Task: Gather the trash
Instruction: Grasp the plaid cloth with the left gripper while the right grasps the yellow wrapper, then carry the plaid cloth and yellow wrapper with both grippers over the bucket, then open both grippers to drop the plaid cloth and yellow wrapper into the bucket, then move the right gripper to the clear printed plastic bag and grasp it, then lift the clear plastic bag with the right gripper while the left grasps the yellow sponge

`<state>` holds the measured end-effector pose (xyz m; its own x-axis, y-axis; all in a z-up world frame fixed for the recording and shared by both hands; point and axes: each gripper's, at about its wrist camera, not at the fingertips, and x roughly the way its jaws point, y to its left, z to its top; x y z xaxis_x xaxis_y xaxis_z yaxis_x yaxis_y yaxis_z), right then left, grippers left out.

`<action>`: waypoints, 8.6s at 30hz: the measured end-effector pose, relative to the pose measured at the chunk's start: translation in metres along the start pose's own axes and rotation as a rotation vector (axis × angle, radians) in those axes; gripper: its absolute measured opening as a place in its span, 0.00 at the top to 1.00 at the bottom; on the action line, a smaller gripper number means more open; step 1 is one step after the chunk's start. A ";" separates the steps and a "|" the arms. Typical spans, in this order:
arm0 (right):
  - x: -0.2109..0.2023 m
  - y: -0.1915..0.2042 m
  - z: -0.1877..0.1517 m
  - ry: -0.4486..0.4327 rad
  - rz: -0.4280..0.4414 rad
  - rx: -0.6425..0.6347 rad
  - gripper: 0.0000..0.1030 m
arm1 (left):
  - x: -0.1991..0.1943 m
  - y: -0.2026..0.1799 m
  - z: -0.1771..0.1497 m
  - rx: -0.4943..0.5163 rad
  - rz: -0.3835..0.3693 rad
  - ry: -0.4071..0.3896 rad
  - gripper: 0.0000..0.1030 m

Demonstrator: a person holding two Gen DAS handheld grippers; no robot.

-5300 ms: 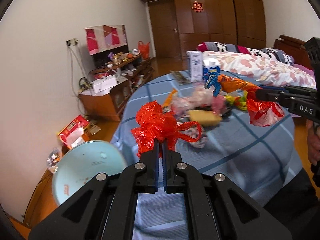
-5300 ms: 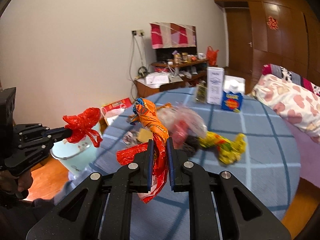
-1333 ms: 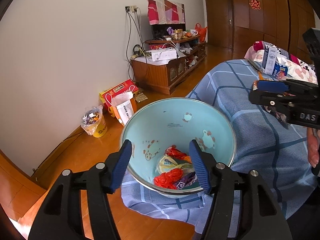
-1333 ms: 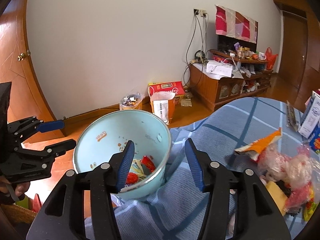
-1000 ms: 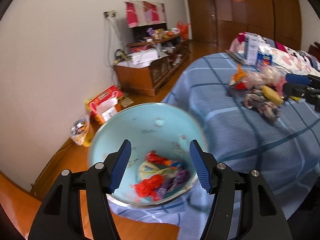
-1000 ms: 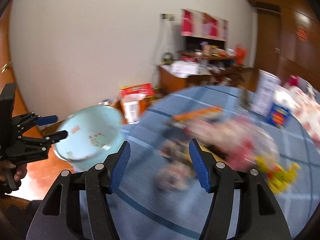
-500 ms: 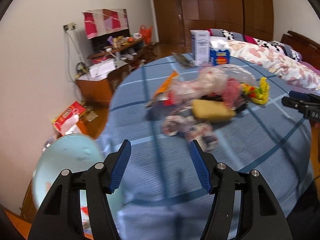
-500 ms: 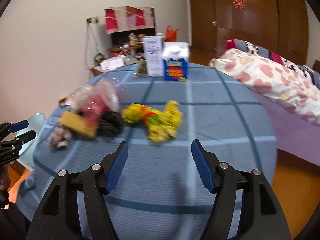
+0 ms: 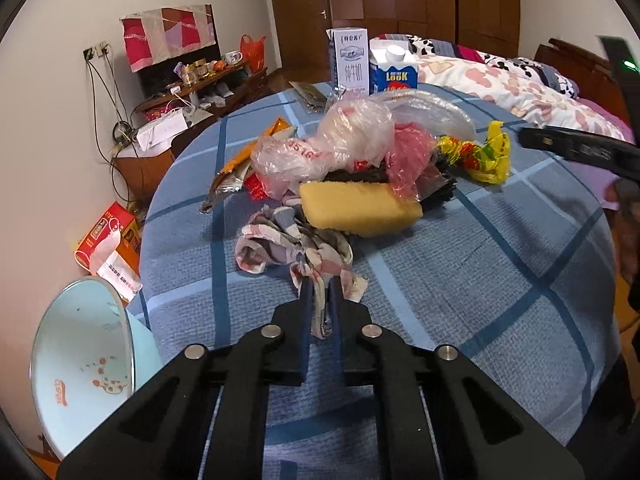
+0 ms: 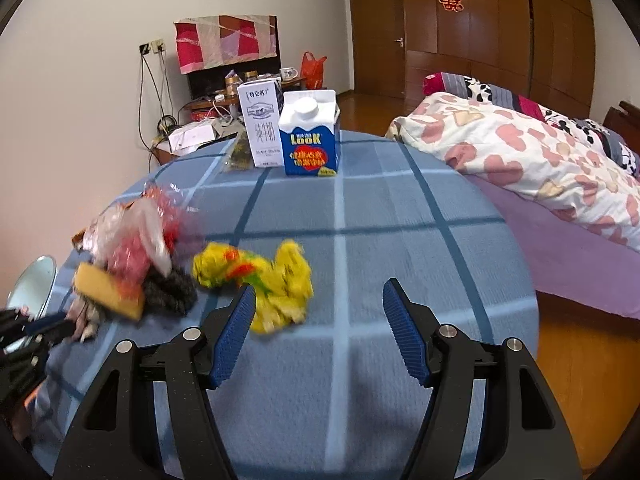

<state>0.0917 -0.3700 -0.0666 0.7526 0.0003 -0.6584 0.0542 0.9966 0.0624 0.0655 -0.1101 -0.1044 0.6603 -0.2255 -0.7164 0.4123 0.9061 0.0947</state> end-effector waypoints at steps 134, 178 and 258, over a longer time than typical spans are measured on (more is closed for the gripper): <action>-0.007 0.323 0.012 -0.057 0.587 -0.451 0.86 | -0.126 0.219 -0.104 -0.282 0.428 -0.010 0.94; -0.018 0.179 0.026 -0.164 0.259 -0.290 0.45 | -0.077 0.178 -0.099 -0.235 0.335 0.031 0.42; -0.056 -0.005 -0.029 -0.137 0.124 -0.012 0.94 | -0.037 0.013 0.017 0.029 0.046 -0.094 0.95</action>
<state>0.0306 -0.3729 -0.0515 0.8355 0.1123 -0.5378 -0.0513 0.9906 0.1272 0.0568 -0.0961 -0.0651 0.7342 -0.2178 -0.6430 0.3973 0.9059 0.1468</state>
